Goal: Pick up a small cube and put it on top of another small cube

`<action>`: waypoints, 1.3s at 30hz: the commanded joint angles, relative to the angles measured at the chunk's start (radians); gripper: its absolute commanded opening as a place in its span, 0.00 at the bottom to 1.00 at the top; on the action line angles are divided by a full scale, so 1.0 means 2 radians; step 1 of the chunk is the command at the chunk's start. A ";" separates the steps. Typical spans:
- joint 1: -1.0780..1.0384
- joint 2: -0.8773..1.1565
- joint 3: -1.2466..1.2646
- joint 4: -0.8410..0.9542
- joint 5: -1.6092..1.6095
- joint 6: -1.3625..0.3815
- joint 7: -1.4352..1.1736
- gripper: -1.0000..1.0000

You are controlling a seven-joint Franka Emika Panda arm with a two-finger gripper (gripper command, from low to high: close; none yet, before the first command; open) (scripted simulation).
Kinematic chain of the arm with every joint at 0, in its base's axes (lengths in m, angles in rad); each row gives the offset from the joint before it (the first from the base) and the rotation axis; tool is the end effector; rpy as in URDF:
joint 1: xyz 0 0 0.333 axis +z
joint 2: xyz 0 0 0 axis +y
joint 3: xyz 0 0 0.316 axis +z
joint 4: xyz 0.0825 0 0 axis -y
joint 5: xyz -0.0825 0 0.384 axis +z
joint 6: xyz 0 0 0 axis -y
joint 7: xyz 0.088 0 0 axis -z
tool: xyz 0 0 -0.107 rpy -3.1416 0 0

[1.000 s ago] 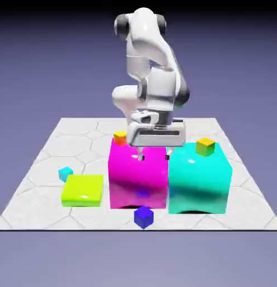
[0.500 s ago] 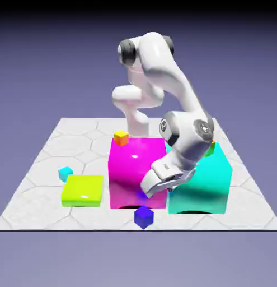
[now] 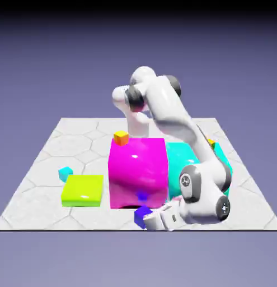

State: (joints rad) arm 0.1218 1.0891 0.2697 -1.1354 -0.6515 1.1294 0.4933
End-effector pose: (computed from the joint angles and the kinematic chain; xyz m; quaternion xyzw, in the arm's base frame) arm 0.6269 0.1242 0.1287 0.8493 -0.0144 -0.3675 0.3787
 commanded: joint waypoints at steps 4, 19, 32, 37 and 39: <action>0.005 0.072 0.012 0.072 -0.028 -0.083 -0.011 0.50; -0.022 0.049 0.015 -0.007 -0.028 -0.039 0.016 0.00; -0.041 -0.073 0.106 0.007 0.004 -0.135 -0.007 0.00; 0.050 -0.159 0.168 -0.076 0.007 -0.186 0.017 0.00; 0.086 -0.191 0.191 -0.108 0.008 -0.205 0.027 0.00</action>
State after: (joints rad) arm 0.2938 0.7079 0.6514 -1.3509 -0.6352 0.7192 0.5478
